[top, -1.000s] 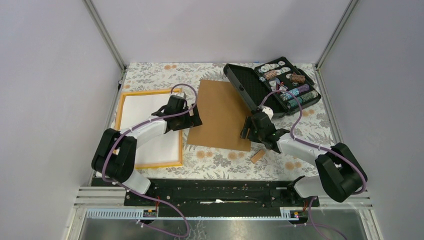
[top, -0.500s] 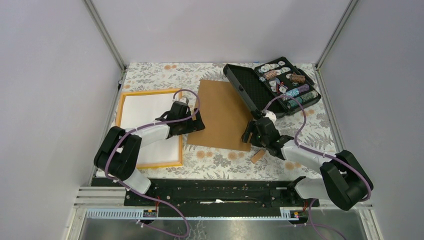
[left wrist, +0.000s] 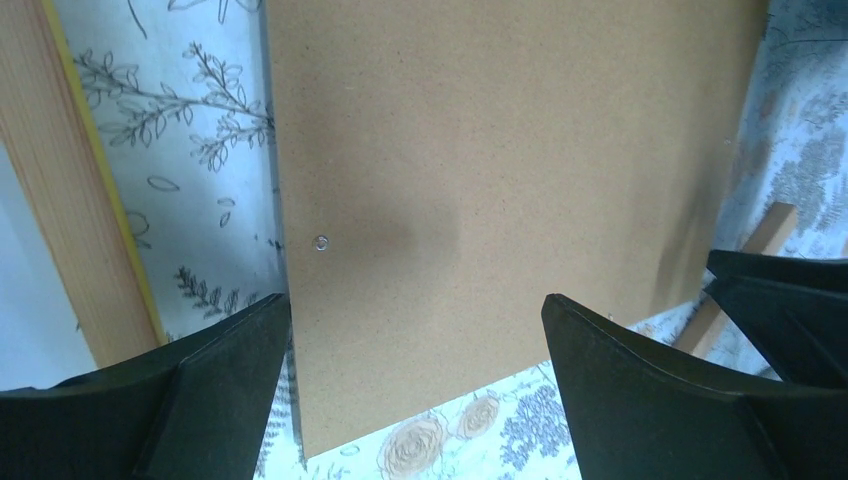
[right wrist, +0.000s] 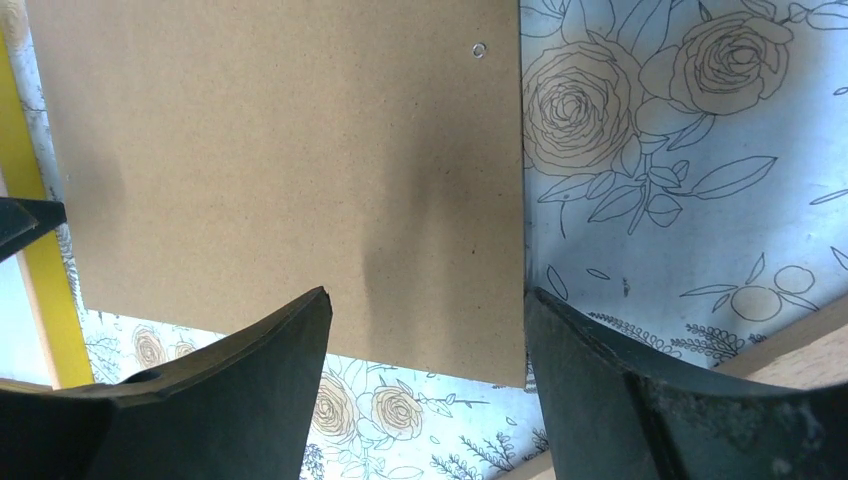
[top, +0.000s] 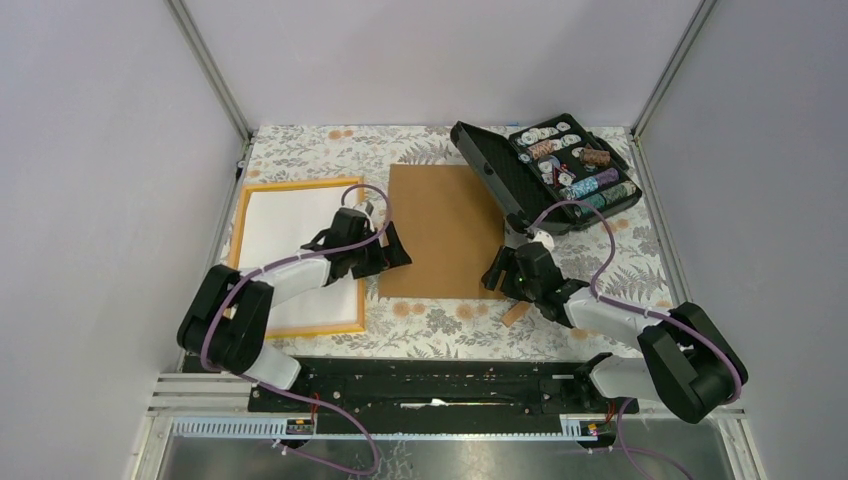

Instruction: Put the photo into the frame

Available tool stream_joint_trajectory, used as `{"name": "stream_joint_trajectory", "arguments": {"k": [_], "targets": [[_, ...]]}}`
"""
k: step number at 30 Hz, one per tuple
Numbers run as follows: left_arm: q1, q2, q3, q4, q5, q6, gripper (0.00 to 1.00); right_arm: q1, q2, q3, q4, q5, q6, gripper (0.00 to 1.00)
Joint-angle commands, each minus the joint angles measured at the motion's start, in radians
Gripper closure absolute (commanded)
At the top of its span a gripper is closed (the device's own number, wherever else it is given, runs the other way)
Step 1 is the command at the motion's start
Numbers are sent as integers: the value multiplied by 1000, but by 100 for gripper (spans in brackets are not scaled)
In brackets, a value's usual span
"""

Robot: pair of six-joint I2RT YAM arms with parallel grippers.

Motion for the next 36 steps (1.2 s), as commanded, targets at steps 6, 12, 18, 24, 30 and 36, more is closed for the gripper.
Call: {"name": "stream_joint_trajectory", "arguments": {"k": [6,12,18,24,30,36], "targets": [[-12,-262,-23,137,316,-186,1,7,11,-94,81,-205,88,23],[-12,-386,-21,121,360,-275,1,22,40,-105,152,-257,118,25],[-14,-487,-33,109,373,-332,1,106,46,-67,150,-218,137,25],[-24,-537,29,-76,264,-240,5,154,68,-47,150,-187,150,25],[-27,-551,120,-287,78,-99,32,168,71,-42,140,-167,142,25],[-27,-516,160,-337,3,-43,73,171,74,-30,115,-152,112,26]]}}
